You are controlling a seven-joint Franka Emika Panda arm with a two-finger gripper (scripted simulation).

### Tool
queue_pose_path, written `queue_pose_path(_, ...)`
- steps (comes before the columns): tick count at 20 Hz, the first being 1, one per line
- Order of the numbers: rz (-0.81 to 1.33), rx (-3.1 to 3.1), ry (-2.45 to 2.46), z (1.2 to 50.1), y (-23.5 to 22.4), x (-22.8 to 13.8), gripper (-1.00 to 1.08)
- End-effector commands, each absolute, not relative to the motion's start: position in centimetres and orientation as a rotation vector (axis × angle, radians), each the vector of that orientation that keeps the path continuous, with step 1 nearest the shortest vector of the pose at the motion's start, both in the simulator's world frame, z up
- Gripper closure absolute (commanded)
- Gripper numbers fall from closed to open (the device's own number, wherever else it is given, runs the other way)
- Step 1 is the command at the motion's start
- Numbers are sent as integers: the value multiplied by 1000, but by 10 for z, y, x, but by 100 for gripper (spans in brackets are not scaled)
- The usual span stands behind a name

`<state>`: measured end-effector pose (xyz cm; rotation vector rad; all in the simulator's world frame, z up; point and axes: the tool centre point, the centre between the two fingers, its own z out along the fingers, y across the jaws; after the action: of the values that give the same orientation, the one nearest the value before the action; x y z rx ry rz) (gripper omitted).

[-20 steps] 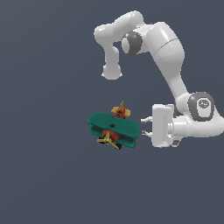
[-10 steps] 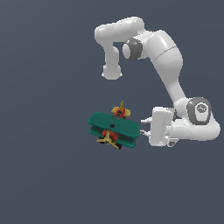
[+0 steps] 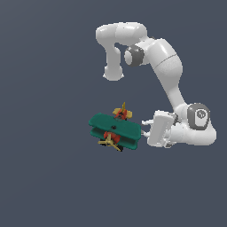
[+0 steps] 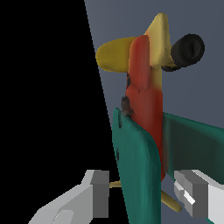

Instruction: Pick up the object and move it to a goal position.

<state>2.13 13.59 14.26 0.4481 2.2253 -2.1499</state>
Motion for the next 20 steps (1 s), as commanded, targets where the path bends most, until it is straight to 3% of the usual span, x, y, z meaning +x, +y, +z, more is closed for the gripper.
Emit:
queue_pose_path(1, -2189, 433, 2227, 140, 135, 18, -20)
queue_pose_path(20, -2302, 396, 2232, 132, 130, 8, -20)
